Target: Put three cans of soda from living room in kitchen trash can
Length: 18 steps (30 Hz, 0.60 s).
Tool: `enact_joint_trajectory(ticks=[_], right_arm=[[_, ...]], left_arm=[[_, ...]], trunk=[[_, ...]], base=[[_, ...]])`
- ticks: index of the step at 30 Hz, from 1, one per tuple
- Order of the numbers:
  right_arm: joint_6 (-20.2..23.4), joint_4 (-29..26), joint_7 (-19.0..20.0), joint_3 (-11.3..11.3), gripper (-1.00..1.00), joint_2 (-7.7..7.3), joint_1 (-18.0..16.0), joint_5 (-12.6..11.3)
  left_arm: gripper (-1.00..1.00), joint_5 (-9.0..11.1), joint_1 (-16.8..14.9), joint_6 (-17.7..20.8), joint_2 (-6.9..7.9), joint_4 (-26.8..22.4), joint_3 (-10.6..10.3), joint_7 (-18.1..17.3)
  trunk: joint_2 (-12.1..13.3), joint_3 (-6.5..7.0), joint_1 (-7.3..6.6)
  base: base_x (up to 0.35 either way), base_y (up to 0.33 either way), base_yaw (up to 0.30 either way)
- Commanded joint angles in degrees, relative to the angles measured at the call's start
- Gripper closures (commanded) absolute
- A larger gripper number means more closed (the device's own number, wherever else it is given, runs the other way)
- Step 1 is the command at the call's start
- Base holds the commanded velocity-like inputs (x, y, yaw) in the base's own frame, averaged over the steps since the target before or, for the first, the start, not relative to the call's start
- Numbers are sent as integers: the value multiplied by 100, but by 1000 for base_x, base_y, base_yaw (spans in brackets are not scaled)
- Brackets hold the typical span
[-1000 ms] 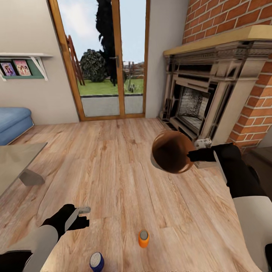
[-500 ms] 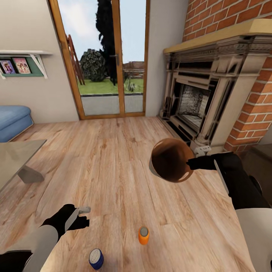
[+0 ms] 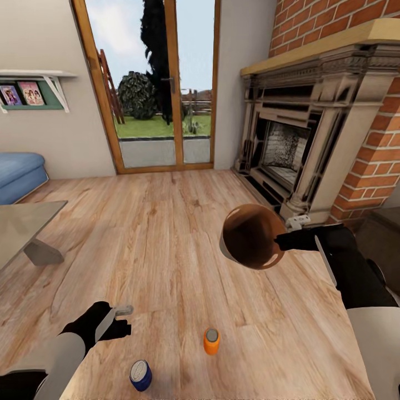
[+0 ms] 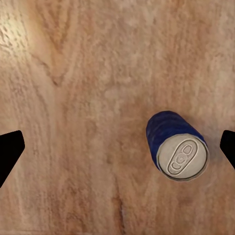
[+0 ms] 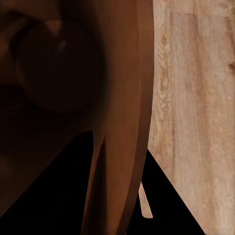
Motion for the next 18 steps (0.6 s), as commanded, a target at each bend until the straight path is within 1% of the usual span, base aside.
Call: enact_joint_trajectory(ticks=[1, 2, 7, 18], right_arm=[[17, -4, 22, -3, 100, 1, -2, -129], [17, -4, 22, -3, 100, 0, 1, -132], [17, -4, 25, -4, 100, -7, 77, -136], [17, -4, 55, -3, 100, -9, 125, -132]], left_arm=[[-100, 0, 3, -1, 0, 0, 0, 1], [-100, 0, 9, -1, 0, -1, 0, 1], [-100, 0, 16, -1, 0, -2, 0, 1], [-100, 0, 18, -1, 0, -2, 0, -1]], trunk=[[-42, -17, 22], [-82, -35, 43], [-88, -160, 56], [-103, -492, 84]], base=[[0, 0, 0], [0, 0, 0], [0, 0, 0], [0, 0, 0]])
